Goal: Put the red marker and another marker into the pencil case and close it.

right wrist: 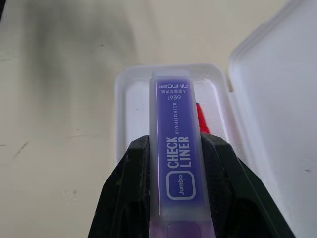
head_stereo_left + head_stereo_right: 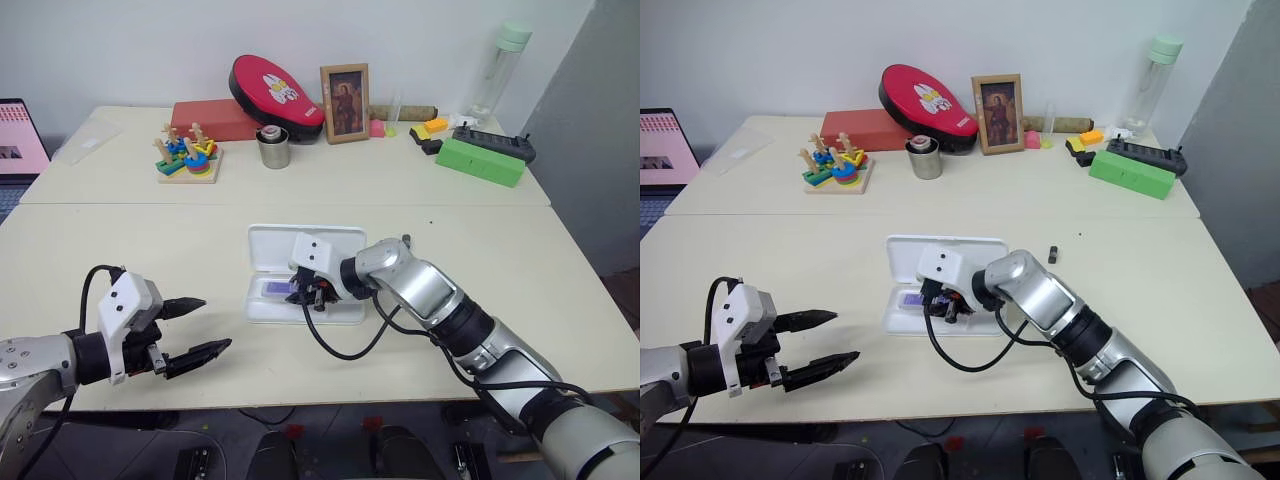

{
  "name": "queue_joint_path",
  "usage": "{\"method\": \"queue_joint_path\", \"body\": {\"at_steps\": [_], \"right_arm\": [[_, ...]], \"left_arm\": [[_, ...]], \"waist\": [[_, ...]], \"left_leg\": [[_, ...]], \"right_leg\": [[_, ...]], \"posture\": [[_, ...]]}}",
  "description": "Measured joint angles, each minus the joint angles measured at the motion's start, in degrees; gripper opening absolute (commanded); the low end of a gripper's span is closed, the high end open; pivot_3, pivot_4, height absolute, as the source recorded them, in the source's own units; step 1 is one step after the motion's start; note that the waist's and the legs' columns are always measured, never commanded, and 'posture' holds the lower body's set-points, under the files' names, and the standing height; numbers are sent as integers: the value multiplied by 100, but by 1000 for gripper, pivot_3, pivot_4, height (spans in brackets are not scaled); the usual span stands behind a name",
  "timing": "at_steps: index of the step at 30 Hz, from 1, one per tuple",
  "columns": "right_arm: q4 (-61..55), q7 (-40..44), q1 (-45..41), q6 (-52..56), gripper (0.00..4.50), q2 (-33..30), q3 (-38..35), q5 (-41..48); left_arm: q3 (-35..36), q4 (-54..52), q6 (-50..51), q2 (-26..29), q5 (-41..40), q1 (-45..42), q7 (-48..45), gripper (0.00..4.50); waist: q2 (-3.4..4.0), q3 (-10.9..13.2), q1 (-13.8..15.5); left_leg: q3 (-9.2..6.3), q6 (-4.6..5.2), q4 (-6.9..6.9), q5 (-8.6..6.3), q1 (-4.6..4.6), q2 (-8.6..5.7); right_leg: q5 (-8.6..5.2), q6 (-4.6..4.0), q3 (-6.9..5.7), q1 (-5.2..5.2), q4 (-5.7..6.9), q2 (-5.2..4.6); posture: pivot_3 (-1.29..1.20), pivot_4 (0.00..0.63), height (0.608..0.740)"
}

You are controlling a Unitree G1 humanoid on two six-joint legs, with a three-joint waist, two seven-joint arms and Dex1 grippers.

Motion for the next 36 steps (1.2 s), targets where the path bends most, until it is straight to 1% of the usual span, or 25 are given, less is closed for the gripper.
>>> {"method": "queue_joint_path", "body": {"at_steps": [7,18,30,32,34,36], "right_arm": [[83,12,59,-24,1102,215,164,-126],[562,-39,72,-317,1102,491,143,-389],[588,-13,72,-327,1102,573,128,-416],[592,-13,72,-330,1804,575,125,-418],[592,-14,72,-333,2139,575,104,-418],[589,-15,72,-333,2572,568,79,-417]], "left_arm": [[45,-171,106,-3,-59,54,128,4500],[74,-173,136,-2,-146,30,197,4500],[60,-156,133,3,-142,-87,210,4500],[39,-146,128,3,-139,-114,209,4500],[5,-143,124,3,-137,-126,206,4500],[-29,-137,112,3,-133,-139,192,4500]], "waist": [[0,0,-8],[-1,-1,-12],[-2,-1,-13],[-2,-1,-13],[-2,-2,-13],[-2,-2,-14]], "left_leg": [[0,0,1,0,3,0],[0,-1,1,0,2,0],[0,-1,1,0,2,0],[0,-1,1,0,2,0],[0,-1,1,0,2,0],[0,-1,1,0,2,0]], "right_leg": [[0,1,0,-18,0,0],[0,0,0,-17,0,0],[0,0,0,-18,-1,0],[0,0,0,-18,-1,0],[0,0,0,-18,-1,0],[0,0,0,-18,-1,0]], "posture": [[0,150,740],[0,150,740],[0,150,740],[0,150,740],[0,150,740],[0,150,740]]}}
